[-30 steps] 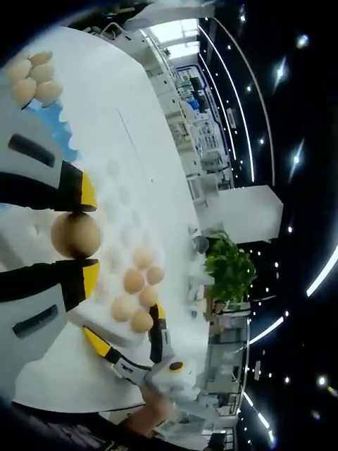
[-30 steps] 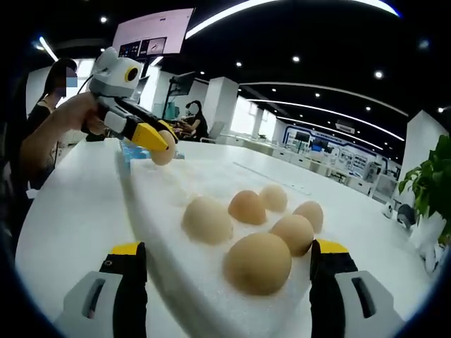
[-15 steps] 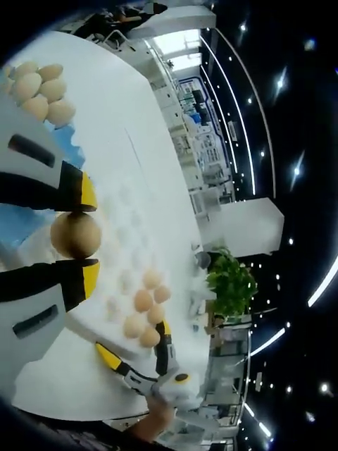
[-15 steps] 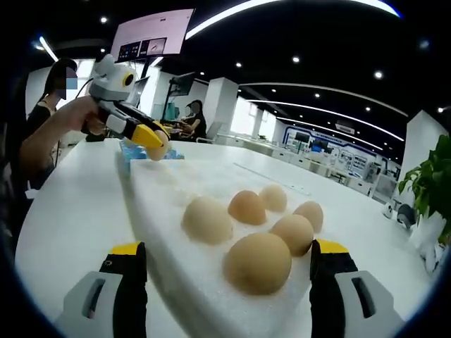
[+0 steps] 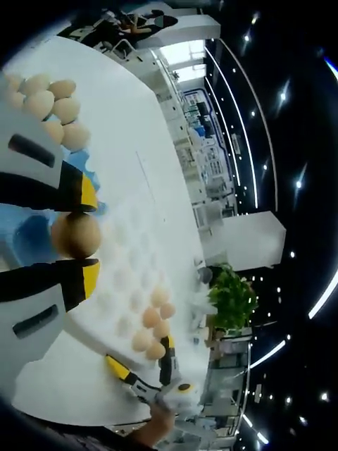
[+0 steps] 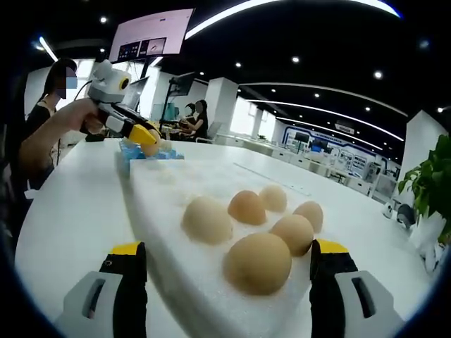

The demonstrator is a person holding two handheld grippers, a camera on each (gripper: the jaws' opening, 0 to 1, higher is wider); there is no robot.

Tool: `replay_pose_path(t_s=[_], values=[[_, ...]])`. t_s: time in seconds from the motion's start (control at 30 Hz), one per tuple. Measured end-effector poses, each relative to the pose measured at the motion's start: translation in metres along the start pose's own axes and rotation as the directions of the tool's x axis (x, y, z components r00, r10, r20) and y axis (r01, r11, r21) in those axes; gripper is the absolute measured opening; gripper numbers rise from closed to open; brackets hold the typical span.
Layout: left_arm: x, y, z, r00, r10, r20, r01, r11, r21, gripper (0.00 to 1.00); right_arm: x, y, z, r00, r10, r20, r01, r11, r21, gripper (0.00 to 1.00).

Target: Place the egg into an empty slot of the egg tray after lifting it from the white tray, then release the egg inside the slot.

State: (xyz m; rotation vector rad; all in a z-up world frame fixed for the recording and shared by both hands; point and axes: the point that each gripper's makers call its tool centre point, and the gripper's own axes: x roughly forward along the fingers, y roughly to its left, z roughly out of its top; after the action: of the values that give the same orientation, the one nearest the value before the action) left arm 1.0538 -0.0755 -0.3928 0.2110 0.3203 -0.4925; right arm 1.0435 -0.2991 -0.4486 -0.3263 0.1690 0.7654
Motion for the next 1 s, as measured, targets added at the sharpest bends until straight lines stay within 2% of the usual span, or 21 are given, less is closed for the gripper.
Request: replay_pose_path(t_s=[0.5, 1.0], values=[[-0.021, 0.033, -0.011, 0.996, 0.087, -0.002, -0.087, 0.996, -0.035, 0.26, 0.0, 0.0, 0.001, 1.0, -0.004, -0.002, 0.004, 1.0, 0.001, 1.0], [-0.044, 0.061, -0.021, 0.987, 0.162, -0.001, -0.162, 0.984, -0.07, 0.26, 0.0, 0.0, 0.001, 1.0, -0.007, -0.002, 0.007, 1.0, 0.001, 1.0]])
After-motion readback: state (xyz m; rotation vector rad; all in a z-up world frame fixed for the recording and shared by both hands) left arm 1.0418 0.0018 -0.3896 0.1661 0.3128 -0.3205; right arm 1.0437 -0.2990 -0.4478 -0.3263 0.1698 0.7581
